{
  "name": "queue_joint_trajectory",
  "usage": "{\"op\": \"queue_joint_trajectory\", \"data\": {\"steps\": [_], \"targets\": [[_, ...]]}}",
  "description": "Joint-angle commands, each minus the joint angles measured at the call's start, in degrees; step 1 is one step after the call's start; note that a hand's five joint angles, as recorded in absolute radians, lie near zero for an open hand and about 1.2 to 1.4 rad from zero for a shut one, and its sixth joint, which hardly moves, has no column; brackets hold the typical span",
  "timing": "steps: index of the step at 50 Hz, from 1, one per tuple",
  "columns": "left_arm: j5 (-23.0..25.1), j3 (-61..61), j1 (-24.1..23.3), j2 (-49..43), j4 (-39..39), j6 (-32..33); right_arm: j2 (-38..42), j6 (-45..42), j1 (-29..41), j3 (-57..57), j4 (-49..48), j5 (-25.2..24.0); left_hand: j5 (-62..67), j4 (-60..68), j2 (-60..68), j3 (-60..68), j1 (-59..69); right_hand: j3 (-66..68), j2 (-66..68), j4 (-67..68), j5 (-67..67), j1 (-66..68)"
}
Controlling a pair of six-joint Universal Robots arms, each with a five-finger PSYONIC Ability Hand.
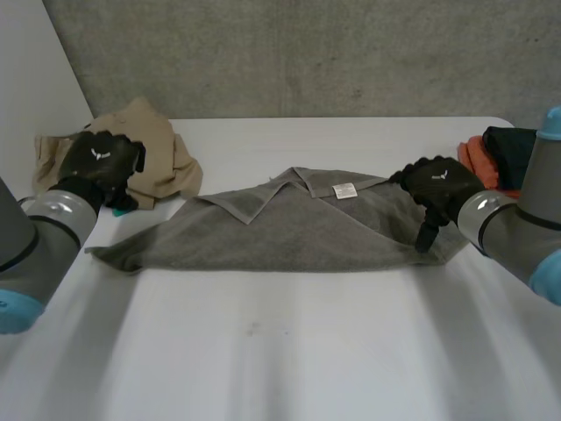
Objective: Fold the laundry.
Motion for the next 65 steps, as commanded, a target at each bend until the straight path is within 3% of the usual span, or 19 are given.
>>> {"op": "queue_joint_trajectory", "data": {"steps": [1,12,19,29,33,34,35,38,41,43,47,50,60,64,65], "targets": [[5.73,-0.33,2.93,1.35,-14.51,7.61,-0.48,-0.38,-0.78,6.03,-1.21,-0.05,-13.63,-13.56,-13.81,-13.98,-11.99,-1.09,-1.2,-1.41,-1.75,-1.68],[7.32,0.55,8.03,-8.13,-12.32,18.95,0.13,4.27,-1.4,15.61,-17.98,-1.54,-20.23,-20.15,-20.4,-20.58,-18.58,7.66,7.55,7.34,7.0,7.07],[7.76,3.8,9.61,-16.12,-7.58,26.5,2.33,4.72,-0.52,15.97,-20.46,-1.37,-20.23,-20.16,-20.41,-20.58,-18.59,8.16,8.05,7.84,7.51,7.57],[8.72,7.32,9.44,-21.41,-5.55,27.75,4.0,4.8,-0.08,15.0,-21.78,-1.28,-15.87,-15.79,-16.04,-16.22,-14.22,11.52,11.41,11.2,10.87,10.93],[9.34,8.2,9.26,-21.41,-3.36,26.08,4.26,4.8,0.01,15.0,-22.65,-1.11,8.97,9.04,8.79,8.61,10.61,12.87,12.76,12.55,12.21,12.28],[9.52,8.46,9.26,-20.89,-2.83,24.94,4.26,4.8,0.01,15.0,-22.83,-1.1,24.69,24.77,24.52,24.34,26.34,13.37,13.26,13.05,12.72,12.78],[9.6,8.55,9.26,-20.54,-2.57,24.15,4.26,4.8,0.01,15.0,-22.83,-1.1,32.34,32.42,32.17,31.99,33.99,13.38,13.27,13.06,12.72,12.79],[9.87,8.46,9.09,-18.61,-2.3,20.3,4.35,4.8,0.09,15.0,-22.83,-1.02,40.98,41.06,40.8,40.63,42.63,13.38,13.27,13.06,12.72,12.79],[9.96,8.29,8.82,-17.28,-2.39,16.95,4.27,4.71,0.09,15.0,-22.74,-0.93,37.32,37.4,37.15,36.97,38.97,13.38,13.27,13.06,12.72,12.79],[10.31,8.11,8.56,-16.58,-2.65,14.66,4.35,4.8,0.01,14.91,-22.57,-0.93,21.88,21.95,21.7,21.53,23.52,13.38,13.27,13.06,12.72,12.79],[10.92,7.32,8.3,-16.22,-3.53,12.81,4.18,4.8,0.01,15.0,-22.48,-0.93,11.26,11.33,11.08,10.91,12.9,13.38,13.27,13.06,12.72,12.79],[11.36,6.97,8.47,-16.31,-4.58,13.15,4.18,4.8,0.01,15.0,-22.22,-0.93,-3.89,-3.81,-4.06,-4.24,-2.24,13.38,13.27,13.06,12.72,12.79],[12.42,7.41,8.91,-18.51,-7.13,16.93,4.44,4.63,0.09,14.91,-21.86,-0.93,-7.28,-7.21,-7.46,-7.63,-5.64,13.04,12.93,12.72,12.38,12.45],[13.56,8.2,9.09,-19.74,-7.39,18.25,4.53,4.8,0.01,14.91,-21.95,-0.93,14.34,14.42,14.17,13.99,15.99,14.55,14.44,14.23,13.89,13.96],[14.6,8.37,9.09,-19.74,-7.48,18.25,4.62,4.89,-0.08,14.91,-22.21,-0.93,33.57,33.65,33.4,33.22,35.22,16.89,16.78,16.57,16.23,16.3]]}}
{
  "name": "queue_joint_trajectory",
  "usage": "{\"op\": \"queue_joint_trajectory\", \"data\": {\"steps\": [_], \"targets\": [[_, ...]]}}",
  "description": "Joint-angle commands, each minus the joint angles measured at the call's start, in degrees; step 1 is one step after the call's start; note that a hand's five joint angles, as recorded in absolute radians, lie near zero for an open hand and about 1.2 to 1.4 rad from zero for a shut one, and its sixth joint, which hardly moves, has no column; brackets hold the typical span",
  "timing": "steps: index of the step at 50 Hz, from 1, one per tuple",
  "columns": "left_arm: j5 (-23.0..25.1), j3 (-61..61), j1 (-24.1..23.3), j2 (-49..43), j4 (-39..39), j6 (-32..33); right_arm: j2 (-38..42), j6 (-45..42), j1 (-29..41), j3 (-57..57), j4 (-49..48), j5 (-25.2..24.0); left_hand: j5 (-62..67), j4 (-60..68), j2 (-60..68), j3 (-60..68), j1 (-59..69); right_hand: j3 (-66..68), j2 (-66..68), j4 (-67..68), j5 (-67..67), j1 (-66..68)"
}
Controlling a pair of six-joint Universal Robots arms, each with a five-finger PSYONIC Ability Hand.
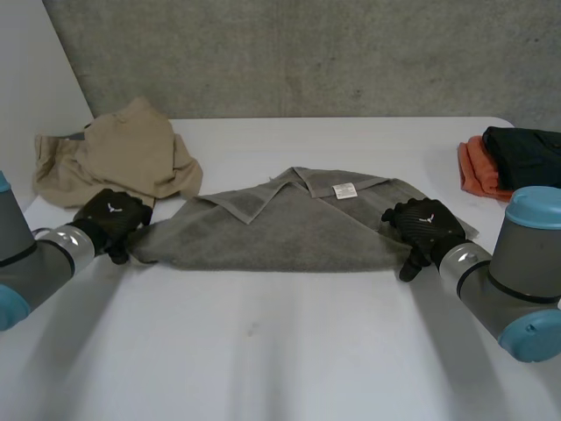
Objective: Fold the laundry.
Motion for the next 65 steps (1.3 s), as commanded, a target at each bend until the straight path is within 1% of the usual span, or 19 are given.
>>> {"op": "queue_joint_trajectory", "data": {"steps": [1,4,7,12,19,23,25,28,30,34,37,42,45,51,57,62,63,64,65], "targets": [[2.92,1.06,0.14,-1.51,-0.67,2.2,0.24,0.28,-0.24,-0.02,-0.39,0.0,47.68,47.67,47.3,47.57,47.1,9.26,10.43,9.4,8.4,9.24],[4.59,0.71,-0.12,0.33,-1.98,1.16,0.33,0.63,-0.59,-0.1,-0.74,-0.17,47.75,47.74,47.37,47.65,47.17,24.84,26.0,24.98,23.98,24.82],[5.3,0.27,-0.56,3.49,-3.21,-1.13,0.6,0.98,-0.77,-0.28,-1.36,-0.35,47.75,47.74,47.37,47.65,47.17,30.29,31.45,30.43,29.43,30.27],[5.48,-0.69,-1.53,11.83,-4.53,-12.18,1.39,1.77,-0.94,-1.42,-1.36,-0.79,47.75,47.74,47.37,47.65,47.17,48.41,49.57,48.55,47.55,48.39],[5.48,-0.35,-2.67,18.62,-4.62,-23.8,2.44,2.12,-1.38,-2.65,-0.48,-2.11,47.75,47.74,47.37,47.65,47.17,50.16,51.33,50.3,49.3,50.14],[5.13,0.79,-3.55,20.99,-4.8,-27.76,2.53,2.3,-1.56,-3.18,1.54,-2.46,47.75,47.74,47.37,47.65,47.17,32.68,33.84,32.81,31.81,32.65],[4.69,1.94,-4.25,21.96,-5.5,-29.43,2.44,2.21,-1.73,-3.44,2.68,-2.72,47.75,47.74,47.37,47.65,47.17,39.35,40.51,39.49,38.49,39.33],[4.16,3.87,-5.3,22.93,-7.78,-31.45,1.83,1.95,-2.26,-3.7,3.73,-3.68,47.75,47.74,47.37,47.65,47.17,59.04,60.21,59.18,58.18,59.02],[3.81,4.92,-6.09,23.54,-9.36,-32.42,1.04,1.6,-2.7,-3.71,4.61,-4.13,47.75,47.74,47.37,47.65,47.17,59.09,60.25,59.23,58.23,59.07],[2.67,7.56,-7.85,26.44,-13.93,-34.36,-3.61,0.9,-4.63,-2.48,8.56,-4.57,47.75,47.74,47.37,47.65,47.17,59.09,60.25,59.23,58.23,59.07],[1.53,8.88,-8.38,30.3,-16.57,-35.76,-11.42,-1.04,-7.7,-3.09,11.56,-4.92,47.75,47.74,47.37,47.65,47.17,59.09,60.25,59.23,58.23,59.07],[0.73,10.9,-8.38,37.5,-17.81,-39.09,-22.5,-1.05,-9.73,-11.15,12.27,-5.27,47.75,47.74,47.37,47.65,47.17,59.09,60.25,59.23,58.23,59.07],[0.91,11.52,-8.65,40.15,-17.98,-40.95,-24.19,1.5,-9.91,-16.61,11.83,-5.36,47.75,47.74,47.37,47.65,47.17,59.09,60.25,59.23,58.23,59.07],[2.49,11.26,-9.88,44.55,-18.25,-43.15,-13.4,8.89,-5.09,-32.6,10.51,-5.36,47.75,47.74,47.37,47.65,47.17,59.09,60.25,59.23,58.23,59.07],[2.49,8.63,-11.02,44.99,-19.21,-42.62,2.49,8.1,1.06,-44.99,9.89,-4.39,47.75,47.74,47.37,47.65,47.17,59.09,60.25,59.23,58.23,59.07],[2.4,4.85,-12.25,43.67,-20.35,-41.48,13.06,7.13,4.85,-48.18,7.26,-4.22,47.75,47.74,47.37,47.65,47.17,59.09,60.25,59.23,58.23,59.07],[2.4,4.15,-12.51,43.41,-20.27,-41.22,14.64,7.13,5.47,-48.35,6.91,-4.04,47.75,47.74,47.37,47.65,47.17,57.23,58.4,57.37,56.37,57.21],[2.23,2.92,-13.04,42.89,-20.27,-40.61,17.18,6.87,6.34,-48.27,6.38,-3.52,47.75,47.74,47.37,47.65,47.17,35.9,37.06,36.04,35.04,35.88],[2.14,2.39,-13.21,42.71,-20.27,-40.34,18.34,6.87,6.79,-48.27,6.29,-3.08,47.75,47.74,47.37,47.65,47.17,23.86,25.03,24.0,23.0,23.84]]}}
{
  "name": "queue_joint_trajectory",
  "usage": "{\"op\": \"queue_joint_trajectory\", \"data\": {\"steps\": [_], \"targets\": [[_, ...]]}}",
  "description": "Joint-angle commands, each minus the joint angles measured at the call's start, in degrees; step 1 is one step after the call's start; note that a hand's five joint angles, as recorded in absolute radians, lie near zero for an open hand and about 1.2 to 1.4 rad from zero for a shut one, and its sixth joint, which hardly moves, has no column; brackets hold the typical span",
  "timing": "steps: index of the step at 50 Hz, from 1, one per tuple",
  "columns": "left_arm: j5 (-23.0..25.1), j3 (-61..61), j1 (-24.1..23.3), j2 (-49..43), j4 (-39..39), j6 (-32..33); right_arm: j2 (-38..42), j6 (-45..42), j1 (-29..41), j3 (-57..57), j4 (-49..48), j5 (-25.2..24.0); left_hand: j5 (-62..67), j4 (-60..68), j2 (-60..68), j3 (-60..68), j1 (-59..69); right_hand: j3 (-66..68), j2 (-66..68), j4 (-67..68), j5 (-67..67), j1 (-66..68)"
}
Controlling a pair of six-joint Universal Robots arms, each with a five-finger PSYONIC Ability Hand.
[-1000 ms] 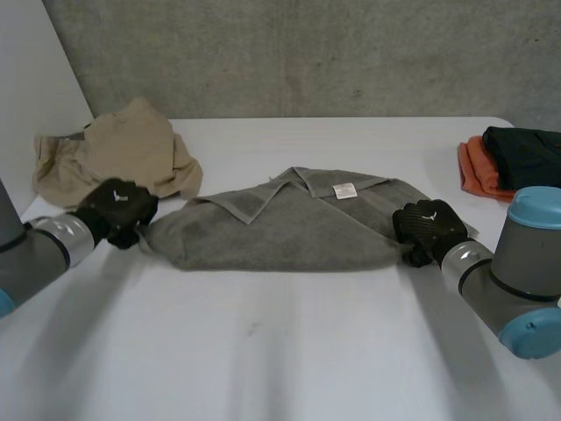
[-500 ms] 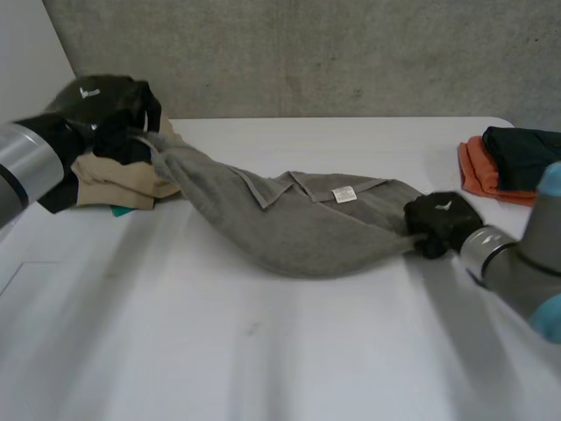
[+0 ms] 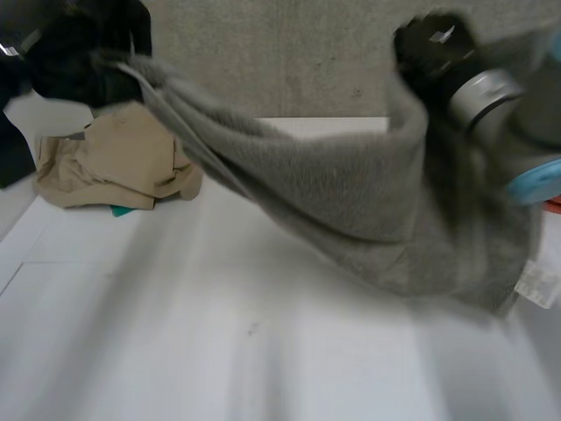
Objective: Fold the laundry.
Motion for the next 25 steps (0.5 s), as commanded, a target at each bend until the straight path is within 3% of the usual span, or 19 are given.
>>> {"op": "queue_joint_trajectory", "data": {"steps": [1,3,9,12,20,25], "targets": [[-0.5,-5.69,-2.07,-2.37,-0.63,2.44,13.91,-1.38,4.96,-2.41,-2.71,1.89,14.36,11.6,11.53,12.09,14.13,-35.07,-34.73,-35.7,-34.41,-31.72],[-0.94,-6.65,-2.51,-3.25,-0.72,3.4,15.5,-1.3,5.58,-2.76,-2.8,4.69,14.36,11.6,11.53,12.09,14.13,-57.74,-57.4,-58.36,-57.07,-54.39],[-2.26,-6.22,-2.87,-4.39,-0.81,5.16,12.0,0.46,5.58,-1.97,-1.05,12.52,14.36,11.6,11.53,12.09,14.13,-57.74,-57.4,-58.36,-57.07,-54.39],[-3.05,-4.56,-3.22,-4.22,-0.81,5.34,3.94,1.43,4.97,3.1,4.55,14.9,14.36,11.6,11.53,12.09,14.13,-57.74,-57.4,-58.36,-57.07,-54.39],[-6.73,2.03,-6.11,-4.57,-0.9,5.17,-11.45,0.81,2.33,22.42,18.79,13.51,14.36,11.6,11.53,12.09,14.13,-57.74,-57.4,-58.36,-57.07,-54.39],[-10.17,6.78,-8.84,-6.5,-0.9,5.34,-17.8,1.87,1.71,37.64,19.97,9.38,14.36,11.6,11.53,12.09,14.13,-57.74,-57.4,-58.36,-57.07,-54.39]]}}
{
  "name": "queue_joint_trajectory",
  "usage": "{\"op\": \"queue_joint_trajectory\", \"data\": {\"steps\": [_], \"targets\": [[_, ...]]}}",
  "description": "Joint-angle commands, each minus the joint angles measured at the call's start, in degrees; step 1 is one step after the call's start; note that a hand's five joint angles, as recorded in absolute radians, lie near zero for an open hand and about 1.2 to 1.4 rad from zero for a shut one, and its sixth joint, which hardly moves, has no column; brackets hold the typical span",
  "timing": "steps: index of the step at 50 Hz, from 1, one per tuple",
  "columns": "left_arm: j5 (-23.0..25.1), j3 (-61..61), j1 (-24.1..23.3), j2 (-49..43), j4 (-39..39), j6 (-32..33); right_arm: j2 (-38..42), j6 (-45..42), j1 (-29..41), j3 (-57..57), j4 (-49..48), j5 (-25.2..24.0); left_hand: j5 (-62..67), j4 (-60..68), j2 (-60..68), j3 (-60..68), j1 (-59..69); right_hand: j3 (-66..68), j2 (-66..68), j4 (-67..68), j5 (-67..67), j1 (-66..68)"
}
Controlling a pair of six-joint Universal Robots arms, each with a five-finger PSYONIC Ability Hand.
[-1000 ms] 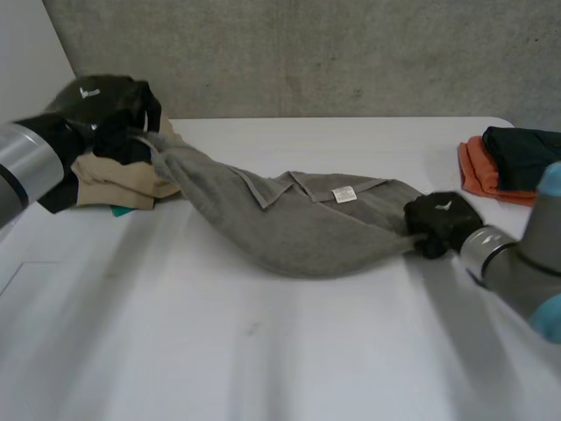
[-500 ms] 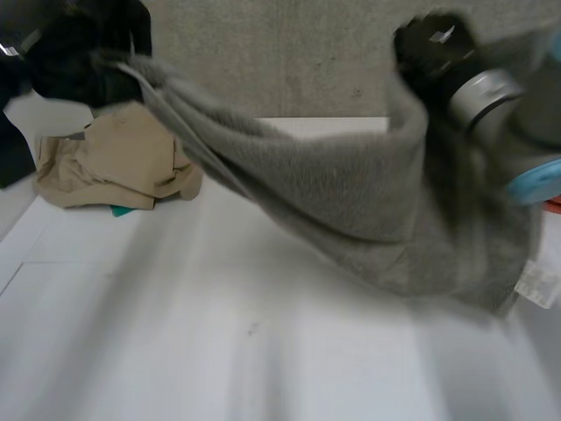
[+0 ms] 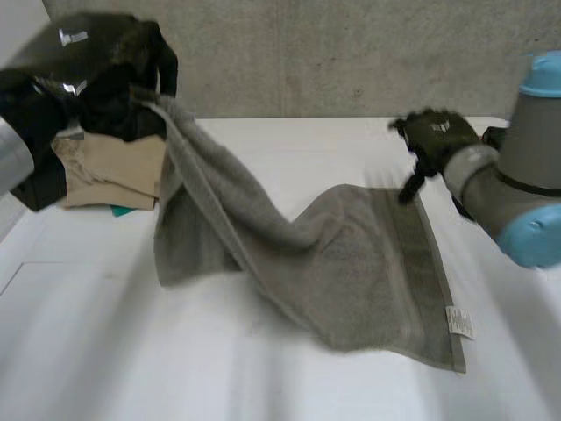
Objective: Fold the laundry.
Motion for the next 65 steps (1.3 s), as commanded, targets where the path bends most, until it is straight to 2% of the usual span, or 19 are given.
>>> {"op": "queue_joint_trajectory", "data": {"steps": [1,7,12,16,18,21,23,24,27,30,34,39,42,49,56,57,60,61,65], "targets": [[-4.64,6.96,-3.98,-2.58,-0.02,0.06,-10.12,1.21,-1.24,22.04,3.5,-5.67,14.36,11.4,11.38,11.9,14.13,-2.0,-2.31,-2.43,-2.79,-2.74],[-8.07,12.85,-6.45,-7.5,-0.28,1.47,-13.81,6.48,0.86,37.35,-4.57,-10.87,14.36,11.4,11.38,11.9,14.13,-2.0,-2.31,-2.43,-2.79,-2.74],[-10.62,16.72,-7.24,-10.75,-0.81,2.26,-12.77,12.28,5.17,43.33,-15.29,-10.61,14.36,11.4,11.38,11.9,14.13,-2.0,-2.31,-2.43,-2.79,-2.74],[-12.37,19.53,-7.5,-12.86,-1.51,2.08,-9.43,15.8,8.42,44.92,-21.98,-8.5,14.36,11.4,11.38,11.9,14.13,-1.52,-1.83,-1.95,-2.31,-2.26],[-13.25,20.94,-7.42,-13.66,-2.12,1.91,-7.93,17.03,9.57,45.01,-24.18,-5.52,14.36,11.4,11.38,11.9,14.13,20.43,20.12,20.0,19.64,19.69],[-14.22,21.47,-7.06,-14.1,-3.09,2.26,-8.62,16.6,9.31,44.66,-27.25,0.18,14.36,11.4,11.38,11.9,14.13,67.83,67.52,67.41,67.04,67.09],[-14.57,21.03,-6.63,-14.01,-3.53,2.35,-10.73,15.2,8.87,44.83,-28.58,2.39,14.36,11.4,11.38,11.9,14.13,68.0,67.69,67.57,67.21,67.26],[-14.75,20.16,-5.75,-14.01,-4.14,2.43,-14.83,11.54,8.0,44.92,-29.71,3.45,14.36,11.4,11.38,11.9,14.13,68.0,67.69,67.57,67.21,67.26],[-14.58,18.05,-3.99,-14.1,-4.85,3.14,-19.69,4.76,5.98,44.66,-29.2,2.32,14.36,11.4,11.38,11.9,14.13,68.0,67.69,67.57,67.21,67.26],[-13.26,13.4,-1.09,-14.27,-6.08,5.68,-25.67,-5.18,1.15,43.78,-26.13,-1.54,14.36,11.4,11.38,11.9,14.13,68.0,67.69,67.57,67.21,67.26],[-10.54,6.89,2.51,-16.03,-6.17,10.95,-27.7,-15.03,-3.87,40.27,-19.02,-8.22,14.36,11.4,11.38,11.9,14.13,68.0,67.69,67.57,67.21,67.26],[-6.58,1.79,5.76,-22.08,-6.43,18.77,-22.28,-22.24,-7.82,33.25,-5.41,-13.85,14.36,11.4,11.38,11.9,14.13,68.0,67.69,67.57,67.21,67.26],[-5.26,2.04,6.73,-29.01,-7.13,22.99,-18.31,-23.74,-7.83,29.9,-1.26,-14.65,14.36,11.4,11.38,11.9,14.13,68.0,67.69,67.57,67.21,67.26],[-6.31,13.36,6.65,-39.84,-7.84,23.44,-5.57,-25.76,-4.14,16.55,2.09,-13.42,14.36,11.4,11.38,11.9,14.13,68.0,67.69,67.57,67.21,67.26],[-6.14,36.74,4.89,-43.72,-5.65,16.69,2.97,-25.77,-2.47,-6.82,-4.4,-7.01,14.36,11.4,11.38,11.9,14.13,68.0,67.69,67.57,67.21,67.26],[-6.4,41.55,4.63,-43.63,-2.86,14.67,3.41,-25.33,-2.21,-11.81,-8.24,-5.87,14.36,11.4,11.38,11.9,14.13,68.0,67.69,67.57,67.21,67.26],[-7.8,47.73,4.63,-43.46,4.79,11.32,3.32,-23.93,-2.38,-16.51,-15.9,-4.37,14.36,11.4,11.38,11.9,14.13,68.0,67.69,67.57,67.21,67.26],[-9.81,49.75,4.63,-42.85,10.39,9.31,2.89,-22.27,-2.38,-17.56,-21.58,-3.67,14.36,11.4,11.38,11.9,14.13,68.0,67.69,67.57,67.21,67.26],[-15.7,50.13,4.54,-41.09,22.35,5.35,0.08,-16.39,-2.73,-17.05,-34.16,-3.57,14.36,11.4,11.38,11.9,14.13,68.0,67.69,67.57,67.21,67.26]]}}
